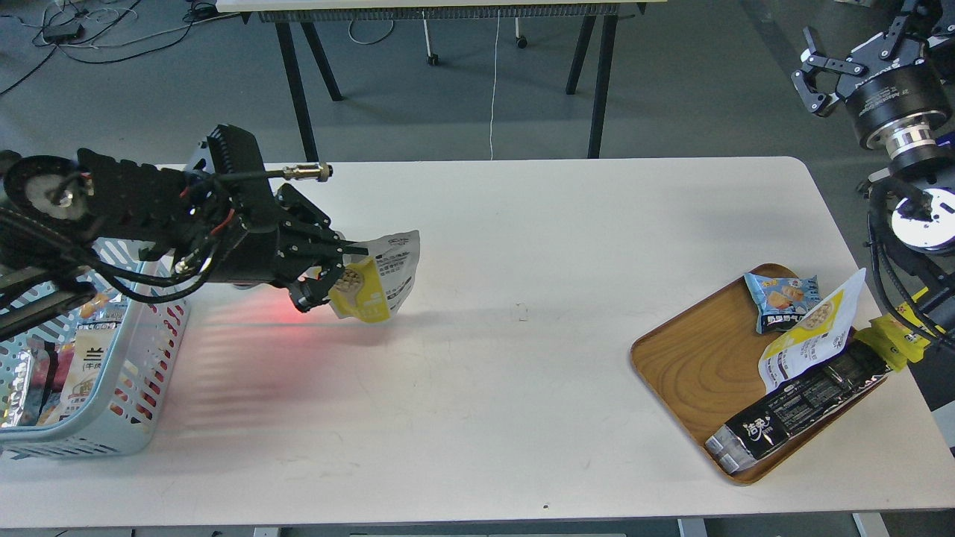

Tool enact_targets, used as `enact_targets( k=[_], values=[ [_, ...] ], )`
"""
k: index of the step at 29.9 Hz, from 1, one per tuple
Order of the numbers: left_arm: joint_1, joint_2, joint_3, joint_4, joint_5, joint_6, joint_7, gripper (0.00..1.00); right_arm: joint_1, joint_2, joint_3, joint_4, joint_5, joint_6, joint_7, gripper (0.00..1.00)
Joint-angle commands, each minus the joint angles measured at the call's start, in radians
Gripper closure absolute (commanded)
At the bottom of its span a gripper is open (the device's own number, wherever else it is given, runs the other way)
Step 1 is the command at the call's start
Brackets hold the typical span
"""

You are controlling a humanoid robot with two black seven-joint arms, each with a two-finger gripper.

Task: Scan snack and place in basket
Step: 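Carry the yellow bag with the left gripper past the barcode scanner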

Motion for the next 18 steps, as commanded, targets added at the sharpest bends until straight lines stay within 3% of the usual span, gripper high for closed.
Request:
enact_targets(
  k=[1, 18],
  values=[
    [0.002, 0.041, 0.007, 0.004, 0.0, 0.0, -0.003, 1.0, -0.002, -0.003, -0.001, 0.0, 0.0, 0.001, 0.0, 0.01],
    [0.024, 0.11, 0.006, 0.012, 0.0, 0.0, -0.003, 1.0, -0.008, -0.001, 0.0, 0.002, 0.0, 0.006, 0.0, 0.01]
  ],
)
